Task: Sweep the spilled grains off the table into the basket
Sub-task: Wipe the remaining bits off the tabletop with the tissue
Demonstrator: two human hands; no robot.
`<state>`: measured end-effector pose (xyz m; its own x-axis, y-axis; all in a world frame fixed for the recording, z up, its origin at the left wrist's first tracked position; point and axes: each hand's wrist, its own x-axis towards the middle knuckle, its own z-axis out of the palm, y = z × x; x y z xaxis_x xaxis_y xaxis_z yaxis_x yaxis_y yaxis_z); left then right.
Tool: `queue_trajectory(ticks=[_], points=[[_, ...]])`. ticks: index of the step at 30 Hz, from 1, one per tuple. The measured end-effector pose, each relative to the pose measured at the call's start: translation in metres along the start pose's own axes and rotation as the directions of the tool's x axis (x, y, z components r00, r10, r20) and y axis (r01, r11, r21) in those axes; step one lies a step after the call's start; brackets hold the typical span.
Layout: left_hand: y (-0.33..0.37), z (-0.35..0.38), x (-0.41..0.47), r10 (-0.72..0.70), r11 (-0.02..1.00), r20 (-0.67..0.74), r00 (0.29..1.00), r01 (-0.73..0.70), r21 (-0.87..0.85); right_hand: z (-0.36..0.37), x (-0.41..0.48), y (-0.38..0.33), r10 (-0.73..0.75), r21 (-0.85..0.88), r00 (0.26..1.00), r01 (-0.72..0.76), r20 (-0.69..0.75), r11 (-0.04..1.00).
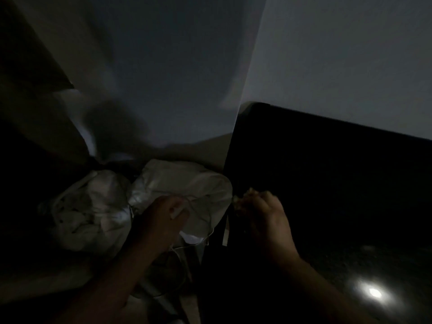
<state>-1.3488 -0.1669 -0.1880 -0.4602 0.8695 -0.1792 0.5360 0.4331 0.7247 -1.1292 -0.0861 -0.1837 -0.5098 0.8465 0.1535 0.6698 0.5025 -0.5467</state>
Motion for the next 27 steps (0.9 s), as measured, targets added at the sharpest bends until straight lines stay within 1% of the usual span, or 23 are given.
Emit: queue_trajectory(ticks=[2,3,4,6,7,8,9,10,11,13,14,16,19,20,21,22,23,24,25,26,27], points=[[-0.003,0.0,-0.007,-0.029,1.0,0.005,1.0,0.029,0.008,-0.011,-0.009,-0.007,0.027,0.122,0.996,-0.037,0.086,0.992],[-0.005,0.0,-0.01,-0.047,0.999,0.013,0.999,0.047,0.012,-0.018,-0.004,-0.008,0.052,0.168,0.994,-0.067,0.094,0.983],[-0.006,-0.001,-0.013,-0.049,0.999,0.02,0.999,0.048,0.016,-0.023,0.008,-0.009,0.079,0.182,0.996,-0.085,0.039,0.98],[-0.007,-0.003,-0.017,-0.036,0.999,0.02,0.999,0.035,0.024,-0.023,0.045,0.0,0.162,0.166,0.976,-0.138,-0.144,0.977],[-0.007,-0.004,-0.02,-0.03,0.999,0.01,0.999,0.03,0.027,-0.018,0.065,0.003,0.228,0.17,0.954,-0.196,-0.195,0.966],[-0.008,-0.005,-0.022,-0.027,0.999,-0.001,1.0,0.027,0.031,-0.012,0.08,0.006,0.283,0.168,0.936,-0.251,-0.209,0.953],[-0.009,-0.006,-0.024,-0.026,0.999,-0.008,1.0,0.027,0.031,-0.002,0.087,0.007,0.295,0.14,0.929,-0.269,-0.224,0.953],[-0.01,-0.008,-0.026,-0.027,0.999,-0.012,1.0,0.028,0.021,0.007,0.086,0.006,0.277,0.096,0.931,-0.261,-0.239,0.961],[-0.012,-0.009,-0.027,-0.029,1.0,-0.012,1.0,0.029,0.001,0.013,0.079,0.002,0.223,0.036,0.944,-0.221,-0.243,0.975],[-0.015,-0.012,-0.028,-0.023,1.0,-0.005,1.0,0.023,-0.014,0.021,0.05,-0.006,0.096,-0.047,0.973,-0.108,-0.21,0.993],[-0.017,-0.013,-0.028,-0.021,1.0,0.002,1.0,0.021,0.002,0.022,0.032,-0.011,0.069,-0.05,0.982,-0.079,-0.178,0.996],[-0.019,-0.015,-0.031,-0.029,1.0,0.012,1.0,0.029,0.011,0.021,-0.007,-0.022,0.067,0.009,0.992,-0.066,-0.111,0.998],[-0.019,-0.015,-0.039,-0.058,0.998,0.029,0.998,0.058,-0.002,0.012,-0.051,-0.038,0.048,0.087,0.998,-0.051,0.038,0.995],[-0.018,-0.014,-0.042,-0.063,0.998,0.034,0.997,0.063,0.004,0.007,-0.053,-0.039,0.059,0.13,0.998,-0.064,0.038,0.989],[-0.018,-0.013,-0.046,-0.066,0.998,0.04,0.997,0.066,0.004,0.001,-0.048,-0.038,0.104,0.171,0.995,-0.101,-0.009,0.98],[-0.018,-0.013,-0.05,-0.069,0.998,0.042,0.997,0.069,0.0,-0.008,-0.037,-0.037,0.176,0.206,0.98,-0.155,-0.09,0.966],[-0.019,-0.013,-0.052,-0.069,0.998,0.037,0.997,0.069,-0.004,-0.014,-0.021,-0.031,0.255,0.222,0.949,-0.212,-0.185,0.952],[-0.02,-0.014,-0.055,-0.068,0.998,0.034,0.997,0.068,-0.011,-0.019,-0.003,-0.024,0.323,0.227,0.915,-0.271,-0.24,0.935],[-0.021,-0.015,-0.058,-0.064,0.998,0.031,0.997,0.065,-0.022,-0.024,0.014,-0.017,0.382,0.22,0.897,-0.335,-0.224,0.916],[-0.021,-0.016,-0.06,-0.063,0.998,0.038,0.997,0.064,-0.029,-0.029,0.027,-0.011,0.422,0.211,0.897,-0.391,-0.132,0.896],[-0.021,-0.017,-0.062,-0.058,0.998,0.041,0.998,0.059,-0.033,-0.035,0.034,-0.008,0.429,0.203,0.903,-0.419,-0.009,0.885]])
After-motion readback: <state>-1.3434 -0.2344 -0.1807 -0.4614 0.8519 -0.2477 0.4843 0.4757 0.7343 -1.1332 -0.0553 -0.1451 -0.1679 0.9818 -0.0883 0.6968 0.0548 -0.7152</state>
